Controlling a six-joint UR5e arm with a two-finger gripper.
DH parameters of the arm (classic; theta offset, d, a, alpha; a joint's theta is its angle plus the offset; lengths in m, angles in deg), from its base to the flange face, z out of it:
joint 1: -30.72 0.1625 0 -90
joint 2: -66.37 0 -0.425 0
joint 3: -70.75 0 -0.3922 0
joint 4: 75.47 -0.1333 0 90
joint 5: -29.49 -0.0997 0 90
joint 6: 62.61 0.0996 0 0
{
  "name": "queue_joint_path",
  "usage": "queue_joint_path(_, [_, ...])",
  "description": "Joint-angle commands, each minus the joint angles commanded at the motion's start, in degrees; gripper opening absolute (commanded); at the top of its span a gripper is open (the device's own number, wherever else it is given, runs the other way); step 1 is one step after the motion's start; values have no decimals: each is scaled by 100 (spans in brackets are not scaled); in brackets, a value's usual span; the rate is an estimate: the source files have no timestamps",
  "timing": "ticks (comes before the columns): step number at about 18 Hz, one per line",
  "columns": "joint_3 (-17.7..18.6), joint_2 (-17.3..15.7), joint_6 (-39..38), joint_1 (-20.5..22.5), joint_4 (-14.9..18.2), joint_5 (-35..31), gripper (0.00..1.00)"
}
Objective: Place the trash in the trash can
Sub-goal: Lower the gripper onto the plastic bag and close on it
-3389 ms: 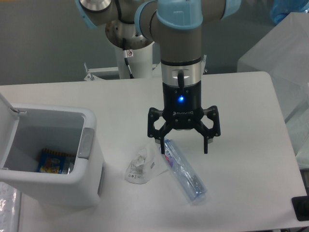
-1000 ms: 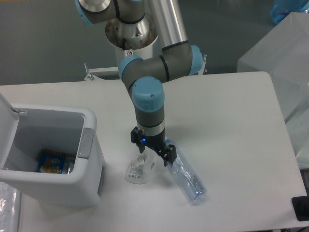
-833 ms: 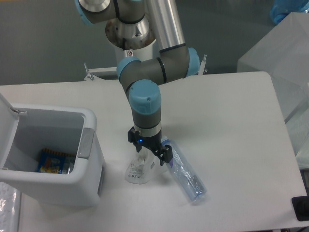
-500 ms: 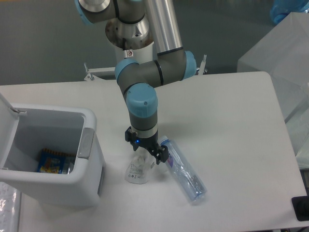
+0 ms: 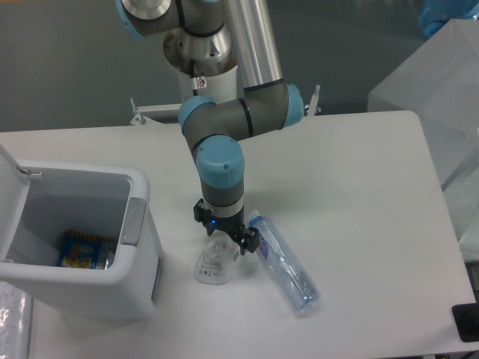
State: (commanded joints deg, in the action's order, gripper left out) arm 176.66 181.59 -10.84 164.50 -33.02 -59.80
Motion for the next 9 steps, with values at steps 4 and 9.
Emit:
queue_joint_path(4, [0,0,0,0,0,0,50])
queue_joint_path(9, [0,18,-9,0,0,0,20])
